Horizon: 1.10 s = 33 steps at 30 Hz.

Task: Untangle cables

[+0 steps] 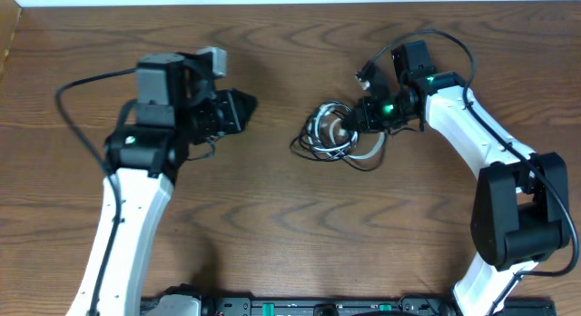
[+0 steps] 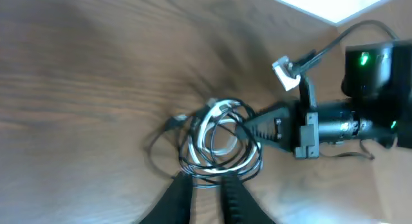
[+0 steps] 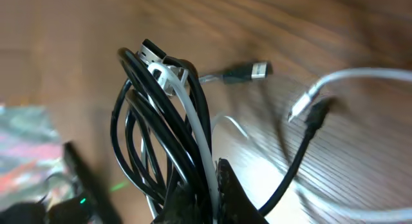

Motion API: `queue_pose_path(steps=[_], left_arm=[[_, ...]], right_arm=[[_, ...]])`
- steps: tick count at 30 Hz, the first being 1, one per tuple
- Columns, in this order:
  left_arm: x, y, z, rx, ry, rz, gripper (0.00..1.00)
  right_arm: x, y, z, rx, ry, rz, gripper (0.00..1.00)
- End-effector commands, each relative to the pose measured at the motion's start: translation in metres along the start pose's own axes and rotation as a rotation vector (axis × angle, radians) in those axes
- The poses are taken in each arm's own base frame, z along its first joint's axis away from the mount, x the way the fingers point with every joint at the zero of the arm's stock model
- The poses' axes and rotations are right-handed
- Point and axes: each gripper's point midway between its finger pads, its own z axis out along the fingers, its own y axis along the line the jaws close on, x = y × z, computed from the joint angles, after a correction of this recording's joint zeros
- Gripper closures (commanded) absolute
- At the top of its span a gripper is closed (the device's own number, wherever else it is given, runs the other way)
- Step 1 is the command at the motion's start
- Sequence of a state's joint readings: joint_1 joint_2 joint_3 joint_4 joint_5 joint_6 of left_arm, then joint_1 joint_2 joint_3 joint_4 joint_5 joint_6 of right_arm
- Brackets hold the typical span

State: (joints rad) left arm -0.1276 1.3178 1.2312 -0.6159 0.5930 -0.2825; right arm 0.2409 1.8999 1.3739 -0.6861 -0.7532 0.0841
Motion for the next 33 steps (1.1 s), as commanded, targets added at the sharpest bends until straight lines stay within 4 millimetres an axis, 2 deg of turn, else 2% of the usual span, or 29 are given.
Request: queue_pose_path(steps=[1, 5, 8, 14, 22, 25, 29, 33], left_arm=[[0.004, -0.024, 0.013, 0.109, 0.048, 0.048, 0.63], [0.012, -0.04, 0.032, 0.168, 0.087, 0.095, 0.41], [0.021, -0.043, 0.051, 0.184, 0.127, 0.156, 0.37], [0.032, -0.023, 0.077, 0.155, 0.198, 0.11, 0.37], [0.044, 0.01, 0.089, 0.019, 0.25, 0.064, 0.37], [0.051, 0.014, 0.092, -0.007, 0.277, 0.058, 0.37], [0.062, 0.019, 0.105, -0.036, 0.313, 0.063, 0.38], [0.075, 0.038, 0.122, -0.122, 0.354, 0.068, 0.43]], right_arm=[[-0.006, 0.047, -0.023, -0.151, -0.048, -0.146, 0.99], [-0.005, 0.057, -0.029, -0.164, -0.055, -0.161, 0.99], [-0.004, 0.066, -0.031, -0.203, -0.057, -0.178, 0.99], [-0.003, 0.07, -0.033, -0.231, -0.055, -0.184, 0.99], [-0.003, 0.07, -0.034, -0.23, -0.055, -0.183, 0.99], [-0.003, 0.07, -0.034, -0.23, -0.055, -0.184, 0.99], [-0.003, 0.07, -0.033, -0.23, -0.055, -0.184, 0.99], [-0.002, 0.07, -0.033, -0.231, -0.054, -0.183, 0.99]])
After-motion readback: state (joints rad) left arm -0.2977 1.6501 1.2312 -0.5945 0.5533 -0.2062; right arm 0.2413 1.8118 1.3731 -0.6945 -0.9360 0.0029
